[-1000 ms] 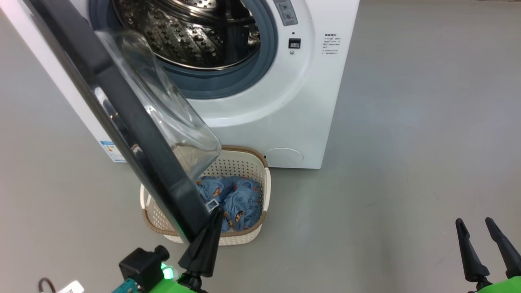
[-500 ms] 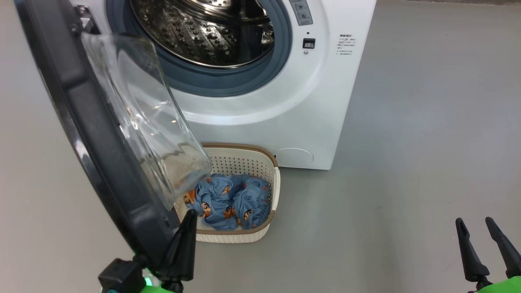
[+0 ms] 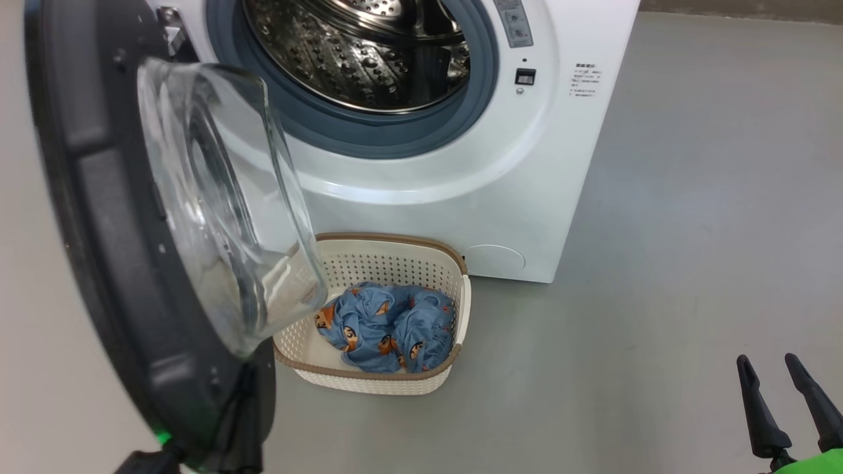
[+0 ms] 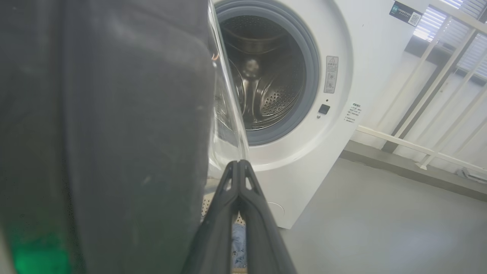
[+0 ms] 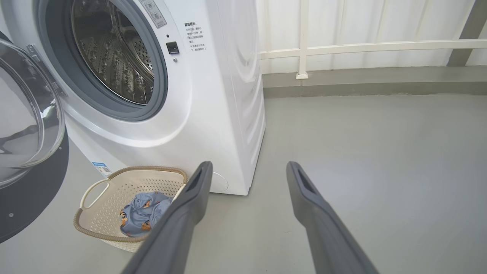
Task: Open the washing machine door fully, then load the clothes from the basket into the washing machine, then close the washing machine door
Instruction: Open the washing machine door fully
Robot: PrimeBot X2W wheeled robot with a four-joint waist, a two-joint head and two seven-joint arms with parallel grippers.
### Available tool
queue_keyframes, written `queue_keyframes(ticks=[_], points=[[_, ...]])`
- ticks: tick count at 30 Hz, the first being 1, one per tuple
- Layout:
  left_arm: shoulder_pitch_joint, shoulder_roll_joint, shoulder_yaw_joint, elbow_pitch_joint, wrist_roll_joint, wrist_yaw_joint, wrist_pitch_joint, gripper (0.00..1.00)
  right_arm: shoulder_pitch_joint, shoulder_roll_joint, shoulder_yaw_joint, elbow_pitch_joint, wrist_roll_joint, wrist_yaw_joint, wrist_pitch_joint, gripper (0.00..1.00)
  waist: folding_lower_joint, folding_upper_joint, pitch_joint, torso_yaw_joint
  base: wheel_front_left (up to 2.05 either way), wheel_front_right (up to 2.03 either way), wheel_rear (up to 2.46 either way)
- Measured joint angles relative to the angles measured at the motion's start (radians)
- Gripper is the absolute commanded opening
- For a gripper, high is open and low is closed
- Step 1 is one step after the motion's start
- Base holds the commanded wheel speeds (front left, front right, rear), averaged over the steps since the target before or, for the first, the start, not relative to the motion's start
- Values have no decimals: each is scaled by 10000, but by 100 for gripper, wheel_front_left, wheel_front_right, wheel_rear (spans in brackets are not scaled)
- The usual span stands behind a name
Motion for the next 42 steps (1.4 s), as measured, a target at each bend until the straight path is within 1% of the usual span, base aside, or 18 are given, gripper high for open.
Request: queue_keyframes(ticks=[4, 14, 16, 17, 25, 27, 29, 30, 32, 35, 42], points=[[152, 2, 558, -21, 81, 96, 0, 0, 61, 0, 12, -17, 0, 0, 0, 100, 0, 0, -27, 120, 0, 0, 0], [230, -4, 2272, 174, 219, 71, 0, 0, 198, 2, 75, -63, -10, 0, 0, 100, 0, 0, 102, 280, 0, 0, 0], [191, -6, 2640, 295, 274, -15, 0, 0, 195, 0, 140, -65, -10, 0, 2, 100, 0, 0, 146, 288, 0, 0, 0], [72, -6, 2982, 439, 318, -104, 2, 0, 193, 2, 207, -79, -10, 0, 0, 100, 0, 0, 195, 287, 0, 0, 0], [-634, 31, 4464, 957, 391, -518, 2, 0, 191, -10, 198, -136, 15, 0, 0, 100, 0, 0, 385, 337, 0, 0, 0], [-895, 142, 4842, 1162, 454, -621, 2, 0, 189, -38, 182, -171, 17, 0, 0, 100, 0, 0, 479, 355, 0, 0, 0], [-1179, 205, 5196, 1313, 541, -637, 0, 0, 187, -75, 148, -196, 19, 0, 2, 100, 0, 0, 579, 377, 0, 0, 0], [-1344, 251, 5369, 1452, 543, -731, 0, 0, 186, -88, 130, -224, 19, 0, 0, 100, 0, 0, 633, 389, 0, 0, 0], [-1642, 412, 5689, 1755, 573, -872, 0, 0, 160, -134, 107, -245, 19, 0, 2, 100, 1, 0, 744, 409, 0, 0, 0], [-2109, 648, 6188, 2217, 704, -951, 0, 0, 141, -238, 33, -280, 31, 0, 0, 100, 1, 0, 914, 431, 0, 0, 0], [-3021, 1076, 7127, 3172, 901, -1235, -2, 0, -97, -303, -8, -362, 35, 0, 0, 100, 0, 0, 1279, 448, 0, 0, 0]])
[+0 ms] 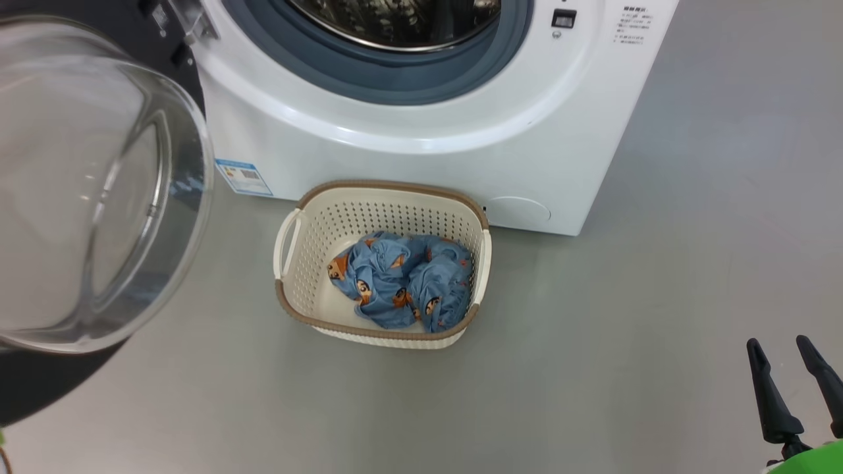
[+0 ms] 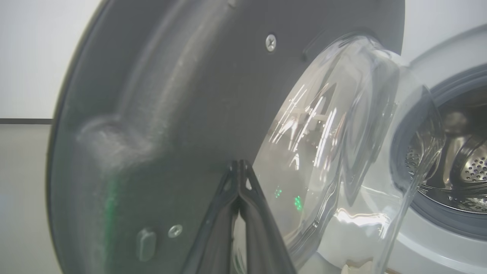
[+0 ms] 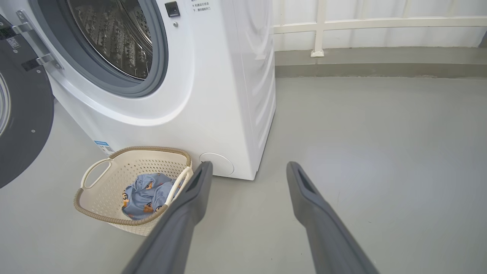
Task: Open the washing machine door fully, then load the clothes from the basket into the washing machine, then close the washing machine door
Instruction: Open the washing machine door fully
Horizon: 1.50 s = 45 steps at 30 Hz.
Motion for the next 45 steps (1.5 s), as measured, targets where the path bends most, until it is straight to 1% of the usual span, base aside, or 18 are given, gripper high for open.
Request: queue_keyframes(ticks=[9, 13, 20, 23, 27, 32, 36, 40, 41, 42, 43, 44, 45], points=[[-1163, 568, 851, 1193, 445, -180, -8, 0, -345, -278, -10, -67, 167, 0, 0, 100, 0, 0, 583, -42, 0, 0, 0], [-1559, 637, 1135, 1455, 612, -176, -10, 0, -436, -345, -13, -127, 171, 0, 0, 100, 1, 0, 862, -76, 0, 0, 0], [-1866, 616, 1425, 1534, 955, 98, -10, 0, -632, -422, -15, -186, 171, 0, 0, 100, 0, 0, 1181, -136, 0, 0, 0], [-1869, 510, 1448, 1455, 1053, 188, -10, 0, -632, -476, -13, -182, 176, 0, 0, 100, 0, 0, 1178, -136, 0, 0, 0], [-1835, 201, 1413, 1127, 1214, 357, -10, 0, -631, -464, -10, -163, 182, 0, 0, 100, 0, 0, 1056, -119, 0, 0, 0], [-1513, -115, 1298, 614, 1400, 451, -10, 0, -628, -405, 58, -104, 182, 0, 0, 100, 0, 0, 821, -105, 0, 0, 0], [-1025, -414, 1106, 387, 1421, 426, -10, 0, -619, -297, 240, -29, 169, 0, 0, 100, -1, 0, 524, -97, 0, 0, 0], [-710, -596, 899, 303, 1592, 205, -10, 0, -570, -274, 278, 46, 167, 0, 0, 100, -1, 0, 196, -77, 0, 0, 0], [-608, -683, 859, 196, 1586, 148, -10, 6, -546, -263, 284, 73, 165, 0, 0, 100, -1, 0, 108, -72, 0, 0, 0], [-470, -757, 796, 75, 1588, 88, -8, 21, -537, -245, 301, 111, 161, 0, 0, 100, -1, 0, 13, -67, 0, 0, 0], [-301, -840, 729, -71, 1586, 71, -10, 28, -537, -224, 313, 123, 150, 0, 0, 100, -1, 0, -79, -62, 0, 0, 0], [-129, -941, 675, -192, 1570, 8, -10, 29, -536, -201, 330, 132, 150, 0, 0, 100, -1, 0, -174, -60, 0, 0, 0], [47, -995, 587, -240, 1559, -38, -10, 34, -532, -178, 339, 136, 150, 0, 0, 100, -1, 0, -264, -60, 0, 0, 0]])
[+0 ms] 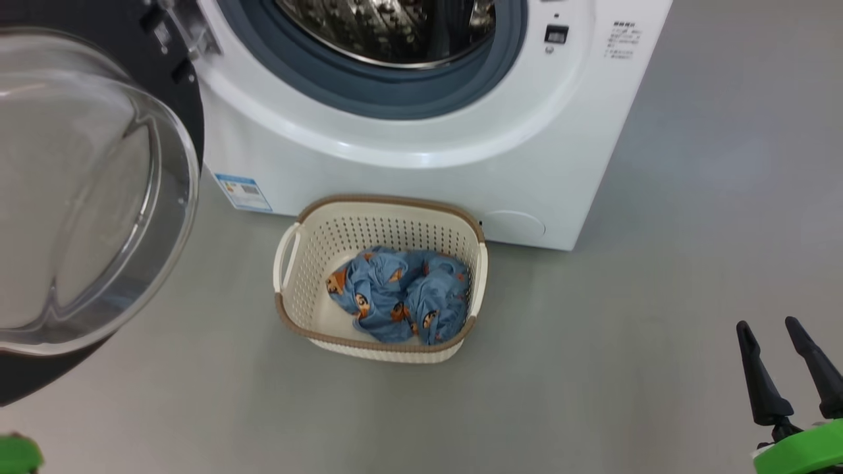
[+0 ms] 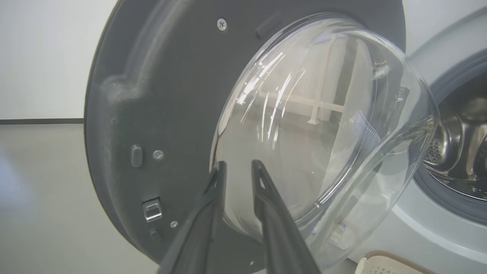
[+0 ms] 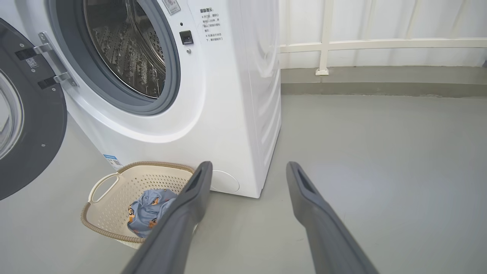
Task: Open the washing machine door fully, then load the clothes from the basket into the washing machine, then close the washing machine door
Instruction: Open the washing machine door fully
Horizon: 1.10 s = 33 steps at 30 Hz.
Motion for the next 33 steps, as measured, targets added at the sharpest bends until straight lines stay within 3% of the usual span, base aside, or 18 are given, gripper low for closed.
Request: queue_keyframes(ticks=[1, 5, 8, 9, 10, 16, 20, 33], points=[[184, -40, -59, -52, -6, -63, 2, 40, 10, 23, 12, 8, -2, 0, 0, 100, -1, 0, -87, -2, 0, 0, 0], [701, -111, -226, -192, -148, -418, 2, 49, 72, 92, 71, 33, -27, 0, 0, 100, 0, 0, -404, -32, 0, 0, 0], [882, -134, -265, -217, -447, -692, 2, 81, 289, 159, 73, 61, -86, 0, 0, 100, 0, 0, -612, -76, 0, 0, 0], [940, -136, -326, -228, -481, -800, 2, 97, 347, 174, 61, 59, -94, 0, 0, 100, -1, 0, -671, -97, 0, 0, 0], [1027, -142, -420, -240, -510, -949, 2, 100, 383, 190, 40, 61, -96, 0, 0, 100, 0, 0, -716, -126, 0, 0, 0], [1384, -198, -986, -157, -637, -1691, 2, 100, 383, 201, -29, 52, -98, 0, 0, 100, -1, 0, -818, -406, 0, 0, 0], [1449, -199, -1386, 96, -1122, -1958, 2, 100, 383, 199, -50, 52, -100, 0, 0, 100, 0, 0, -821, -657, 0, 0, 0], [1459, -90, -4176, -38, -1432, -2086, 4, 100, 342, 205, -113, 33, -127, 0, 0, 100, 0, 0, -716, -1781, 0, 0, 0]])
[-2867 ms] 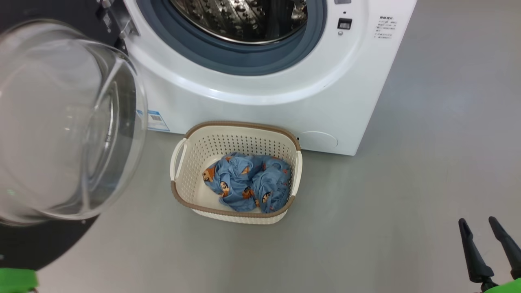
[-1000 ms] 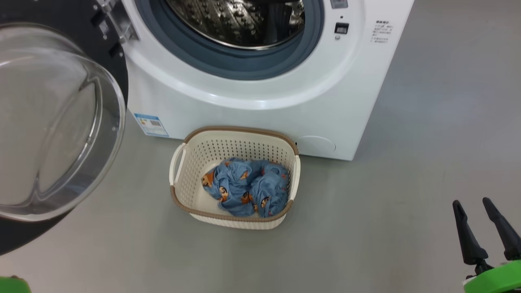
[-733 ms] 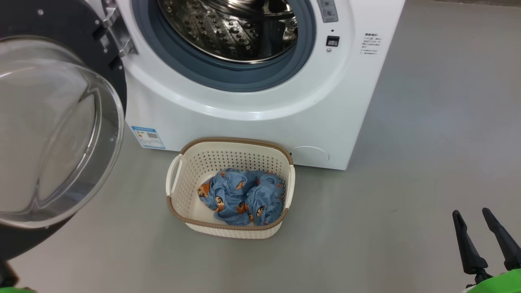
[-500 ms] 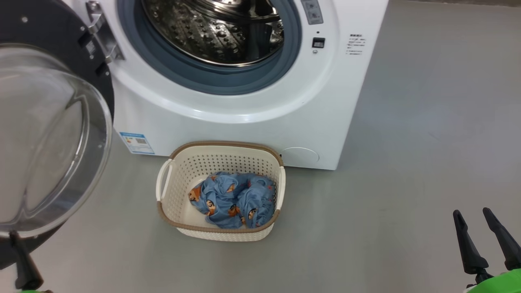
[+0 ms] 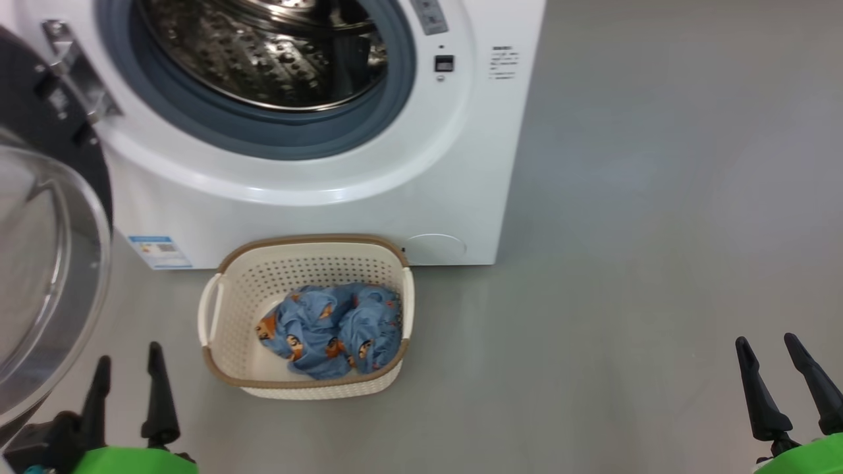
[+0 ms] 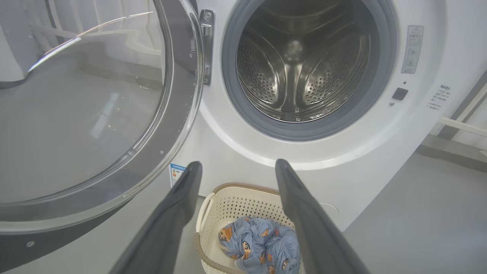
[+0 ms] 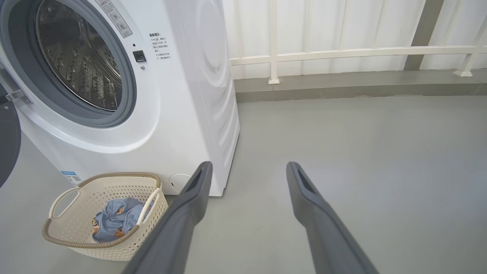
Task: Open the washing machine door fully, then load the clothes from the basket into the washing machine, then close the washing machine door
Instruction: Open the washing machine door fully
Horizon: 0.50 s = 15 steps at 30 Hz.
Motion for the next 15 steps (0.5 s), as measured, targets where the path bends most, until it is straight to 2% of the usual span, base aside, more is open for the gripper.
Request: queue_keyframes(ticks=[7, 15], points=[[-1, 207, -966, -40, -345, 0, 0, 100, -16, 6, -2, 2, 0, 0, 0, 100, 0, 0, 87, -572, 0, 0, 0], [-13, 265, -1423, -40, -311, 0, 2, 100, -28, 25, -65, 8, 0, 0, 0, 100, 1, 0, 189, -964, 0, 0, 0]])
